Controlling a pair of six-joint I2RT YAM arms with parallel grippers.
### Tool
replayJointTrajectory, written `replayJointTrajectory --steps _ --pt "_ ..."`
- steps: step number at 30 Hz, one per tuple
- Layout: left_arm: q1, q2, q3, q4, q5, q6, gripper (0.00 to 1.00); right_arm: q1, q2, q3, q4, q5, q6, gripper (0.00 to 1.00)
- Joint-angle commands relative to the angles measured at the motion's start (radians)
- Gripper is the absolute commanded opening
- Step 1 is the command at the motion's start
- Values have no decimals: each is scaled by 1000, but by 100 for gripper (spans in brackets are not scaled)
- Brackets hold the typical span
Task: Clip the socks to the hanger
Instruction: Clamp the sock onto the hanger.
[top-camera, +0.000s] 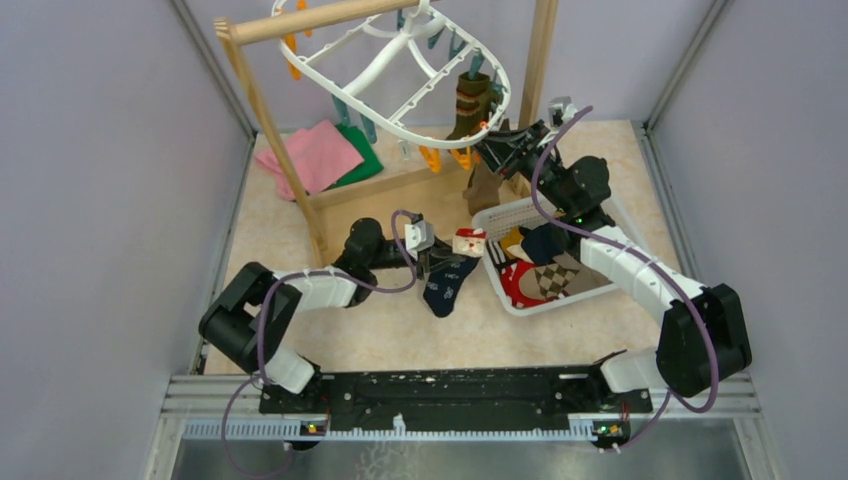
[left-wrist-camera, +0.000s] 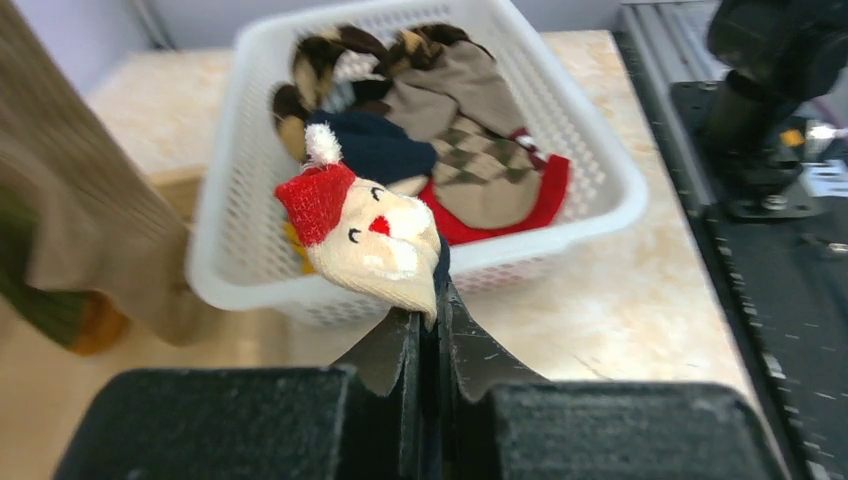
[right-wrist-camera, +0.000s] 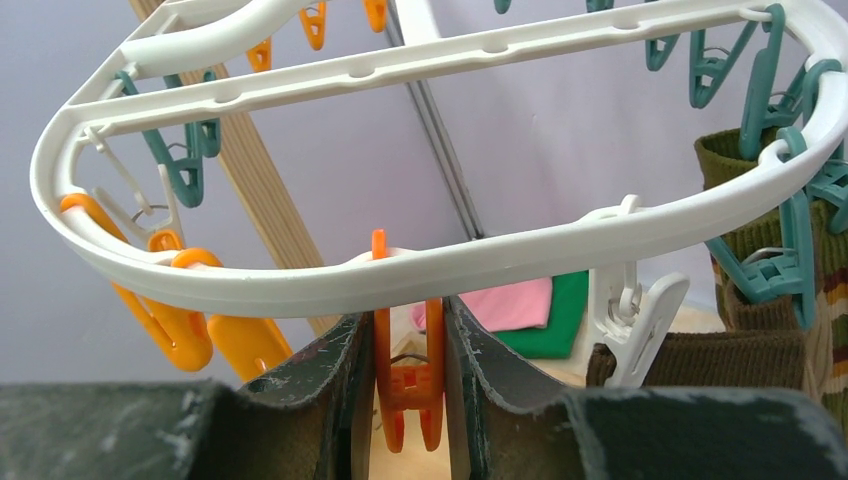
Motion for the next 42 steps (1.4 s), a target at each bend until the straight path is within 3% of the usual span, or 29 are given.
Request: replayJointTrajectory --steps 1,4,7,8,13,23,42 --pt "7 41 14 278 -59 148 0 -6 1 5 65 -52 -6 0" --pt "29 126 20 512 16 121 0 -7 -6 4 80 -77 -9 0" --pt "90 240 62 814 133 -55 0 -6 -17 1 86 -92 -16 0" --pt "107 269 113 838 184 -107 0 -6 -21 0 86 -96 -19 0" --pt "125 365 296 842 372 -246 0 -5 -31 -4 93 -118 -21 0" --pt "173 476 600 842 549 -632 0 -6 -43 -13 97 -137 -41 0" --pt "202 631 893 843 480 -911 0 -5 -65 -3 83 -121 -28 0"
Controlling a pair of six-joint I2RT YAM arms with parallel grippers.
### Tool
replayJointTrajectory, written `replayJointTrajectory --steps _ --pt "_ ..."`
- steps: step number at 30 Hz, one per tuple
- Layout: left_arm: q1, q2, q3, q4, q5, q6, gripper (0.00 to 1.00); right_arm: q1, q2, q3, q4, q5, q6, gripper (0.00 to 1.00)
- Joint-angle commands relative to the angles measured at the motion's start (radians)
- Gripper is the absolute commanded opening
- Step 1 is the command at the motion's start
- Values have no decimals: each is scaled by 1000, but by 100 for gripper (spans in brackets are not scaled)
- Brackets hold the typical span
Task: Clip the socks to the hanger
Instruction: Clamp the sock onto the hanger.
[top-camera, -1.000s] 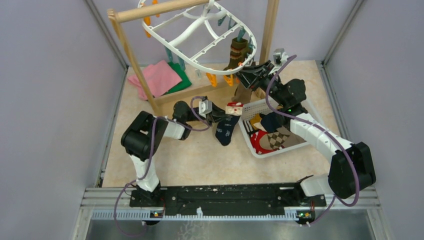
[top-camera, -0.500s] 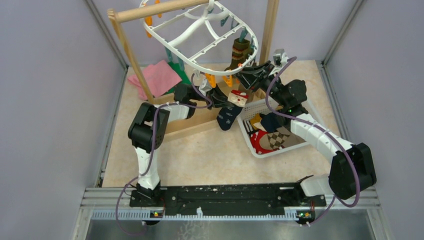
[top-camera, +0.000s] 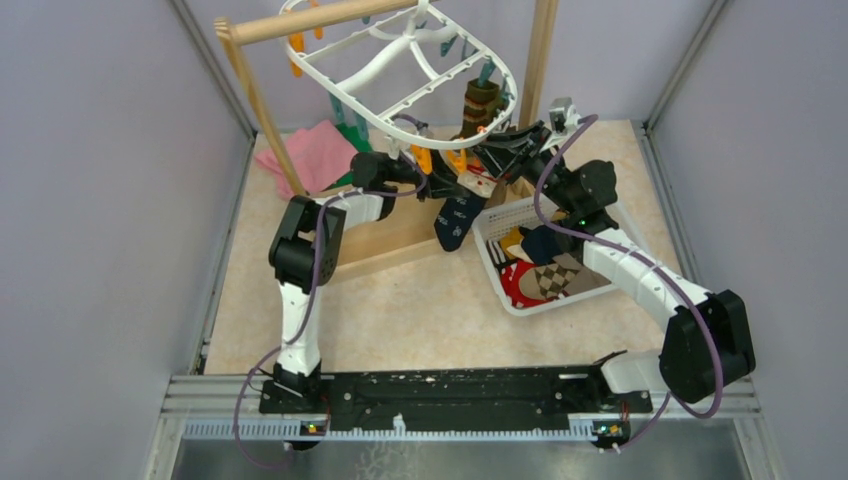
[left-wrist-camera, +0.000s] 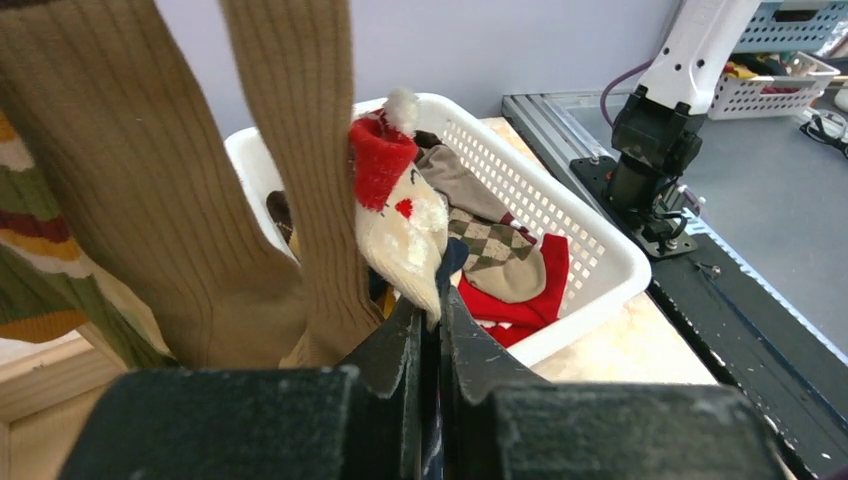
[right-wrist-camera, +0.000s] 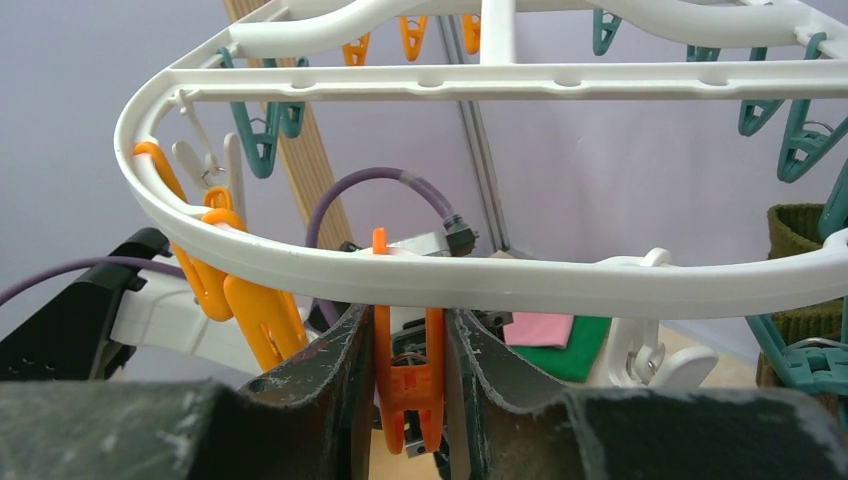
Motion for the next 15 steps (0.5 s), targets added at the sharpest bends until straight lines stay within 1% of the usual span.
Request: replayJointTrajectory --steps 1,6,11,15 --pt "2 53 104 274 -25 -81 0 -5 -37 3 27 -10 1 0" --pt "3 123 231 275 -44 -195 0 -5 -42 2 15 3 -11 0" --pt "4 67 213 275 -37 -169 0 -5 -46 -1 -19 30 -40 0" --pt "10 26 201 274 -37 -177 0 -6 -38 3 -42 57 -71 0"
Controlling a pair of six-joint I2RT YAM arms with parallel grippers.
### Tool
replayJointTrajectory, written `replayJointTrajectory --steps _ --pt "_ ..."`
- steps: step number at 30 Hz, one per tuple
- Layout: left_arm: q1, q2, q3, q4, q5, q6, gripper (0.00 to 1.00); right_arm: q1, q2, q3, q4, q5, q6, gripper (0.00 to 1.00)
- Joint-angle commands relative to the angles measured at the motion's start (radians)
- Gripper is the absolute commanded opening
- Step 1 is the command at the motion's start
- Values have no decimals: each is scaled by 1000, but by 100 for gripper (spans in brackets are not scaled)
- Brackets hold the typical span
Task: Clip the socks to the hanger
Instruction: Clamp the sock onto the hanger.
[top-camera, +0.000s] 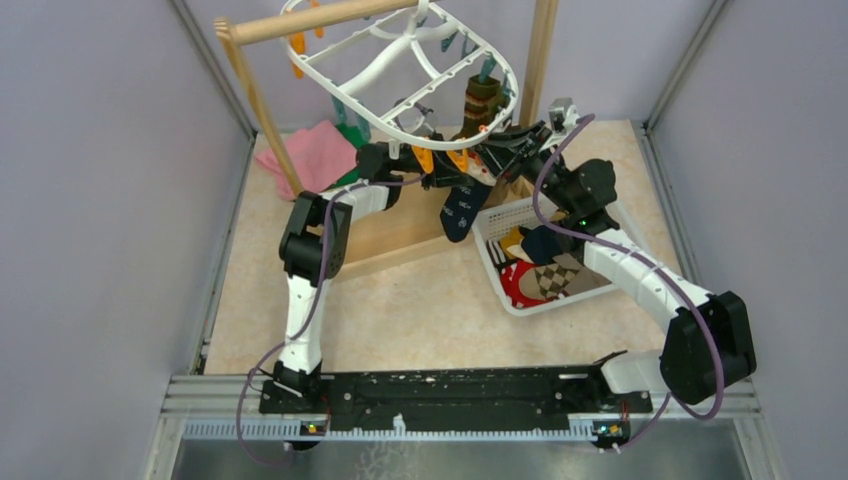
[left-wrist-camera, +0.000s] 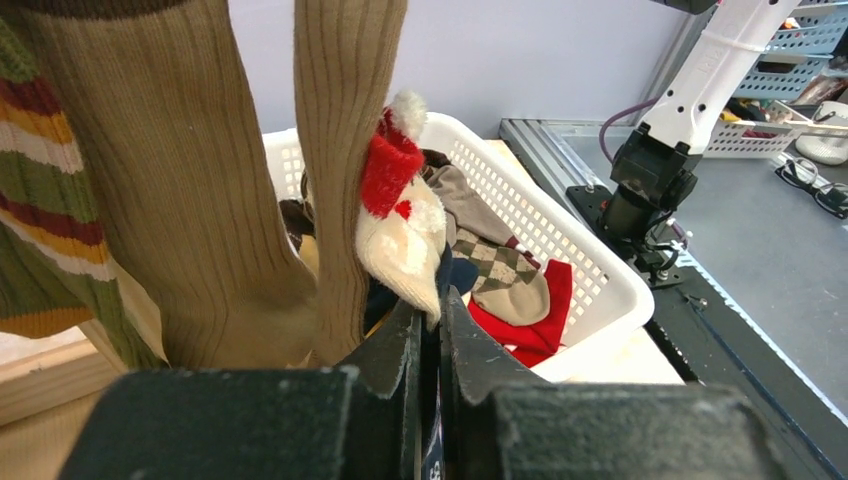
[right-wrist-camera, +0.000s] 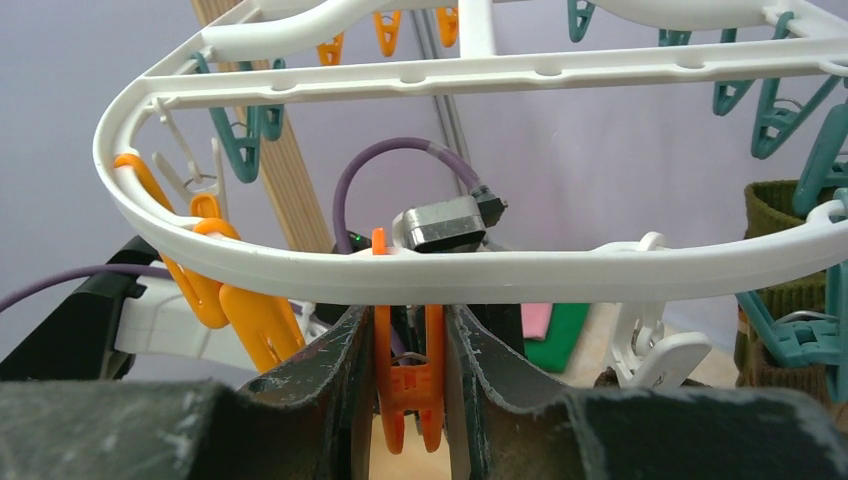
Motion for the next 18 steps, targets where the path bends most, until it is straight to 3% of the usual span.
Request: replayJointTrajectory --steps 1,18 --pt "6 -99 8 277 -13 -20 0 -6 -27 3 -1 29 -46 0" --pt "2 -230 -76 278 -19 -65 0 -5 18 22 29 37 -81 0"
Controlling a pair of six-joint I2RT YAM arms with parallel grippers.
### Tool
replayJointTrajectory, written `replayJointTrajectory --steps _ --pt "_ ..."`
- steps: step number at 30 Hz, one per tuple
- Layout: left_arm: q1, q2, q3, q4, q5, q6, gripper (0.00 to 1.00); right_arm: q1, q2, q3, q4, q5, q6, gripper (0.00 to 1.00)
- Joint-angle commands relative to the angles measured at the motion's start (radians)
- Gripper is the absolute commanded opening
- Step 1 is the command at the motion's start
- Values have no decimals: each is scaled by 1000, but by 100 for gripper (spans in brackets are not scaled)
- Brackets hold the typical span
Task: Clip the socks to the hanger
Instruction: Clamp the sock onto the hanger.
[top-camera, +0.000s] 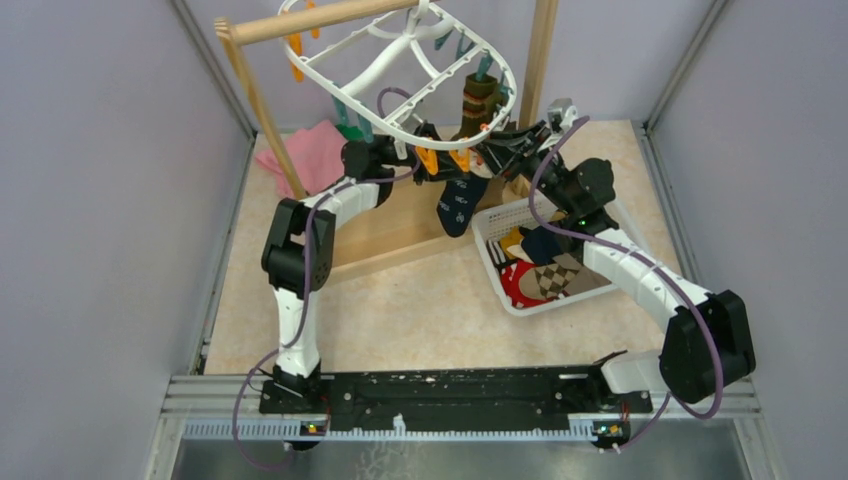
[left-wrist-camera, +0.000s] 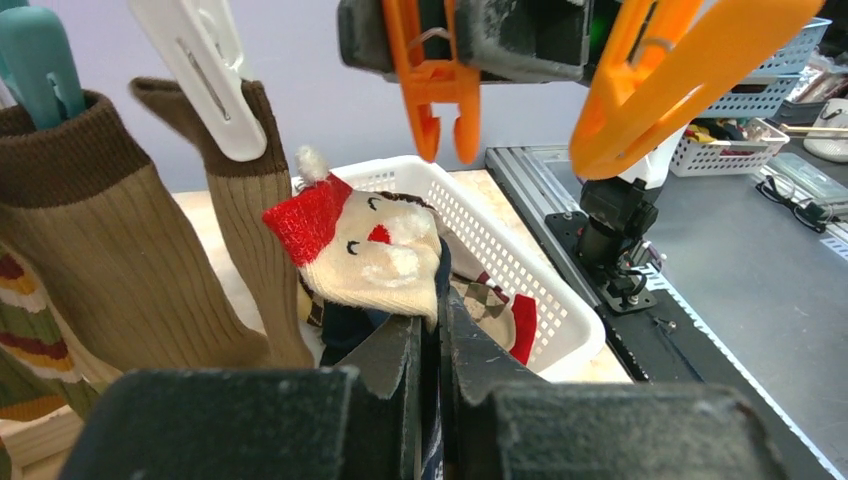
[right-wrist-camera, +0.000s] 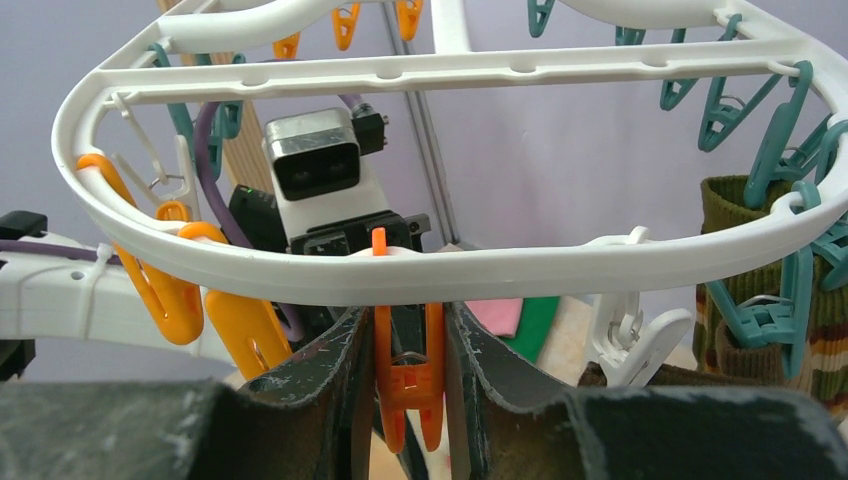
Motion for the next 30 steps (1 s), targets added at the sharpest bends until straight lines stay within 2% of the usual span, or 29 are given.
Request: replayJointTrajectory --steps 1,17,30 --pt "-3 -79 -28 278 -8 -8 0 -5 18 22 54 -7 -14 0" --pt "-29 -167 -134 277 21 75 0 -5 29 49 60 7 -11 0" --pt "-59 -158 -129 276 68 88 0 -6 46 59 91 -15 30 0"
